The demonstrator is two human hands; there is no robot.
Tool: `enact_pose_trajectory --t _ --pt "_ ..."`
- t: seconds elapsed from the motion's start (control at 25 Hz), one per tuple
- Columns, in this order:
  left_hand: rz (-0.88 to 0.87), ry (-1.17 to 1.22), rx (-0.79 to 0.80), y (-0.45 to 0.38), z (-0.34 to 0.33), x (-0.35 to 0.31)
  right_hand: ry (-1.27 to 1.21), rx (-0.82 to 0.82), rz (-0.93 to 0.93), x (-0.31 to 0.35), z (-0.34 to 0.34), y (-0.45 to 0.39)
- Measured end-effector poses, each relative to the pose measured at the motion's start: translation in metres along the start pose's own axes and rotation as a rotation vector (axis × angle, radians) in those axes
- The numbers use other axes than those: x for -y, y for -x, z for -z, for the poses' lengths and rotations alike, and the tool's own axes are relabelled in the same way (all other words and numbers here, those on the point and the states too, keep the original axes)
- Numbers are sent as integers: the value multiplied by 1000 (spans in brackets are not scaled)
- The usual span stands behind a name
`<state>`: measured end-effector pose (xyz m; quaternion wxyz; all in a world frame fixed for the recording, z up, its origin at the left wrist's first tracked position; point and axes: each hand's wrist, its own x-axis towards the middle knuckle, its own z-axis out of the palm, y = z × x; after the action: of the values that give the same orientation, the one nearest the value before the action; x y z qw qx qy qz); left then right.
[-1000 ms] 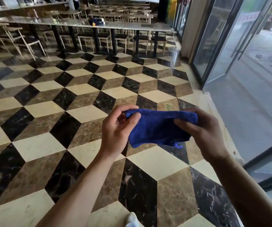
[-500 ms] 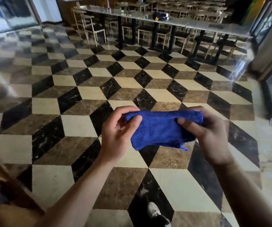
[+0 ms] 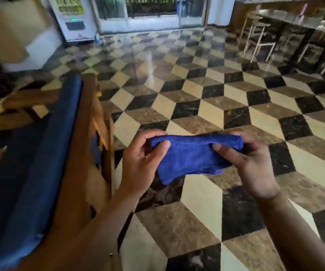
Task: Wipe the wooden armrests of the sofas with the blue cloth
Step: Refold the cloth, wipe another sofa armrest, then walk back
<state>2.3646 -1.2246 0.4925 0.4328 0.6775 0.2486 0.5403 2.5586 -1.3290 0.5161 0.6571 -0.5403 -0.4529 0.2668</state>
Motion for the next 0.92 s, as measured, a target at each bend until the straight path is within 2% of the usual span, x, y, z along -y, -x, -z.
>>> enact_pose_trajectory --t 0.2,0.36,0.52,0.92 --pt "53 -192 -156 12 41 -9 -42 247 -5 -12 -42 -27" --pt "68 -250 -221 13 62 -6 -77 358 -8 -19 -60 -38" --pt "104 -265 -246 7 65 1 -53 392 6 -26 -66 -54" --pt "194 -203 -286 -51 70 53 -51 348 -27 -64 -91 -124"
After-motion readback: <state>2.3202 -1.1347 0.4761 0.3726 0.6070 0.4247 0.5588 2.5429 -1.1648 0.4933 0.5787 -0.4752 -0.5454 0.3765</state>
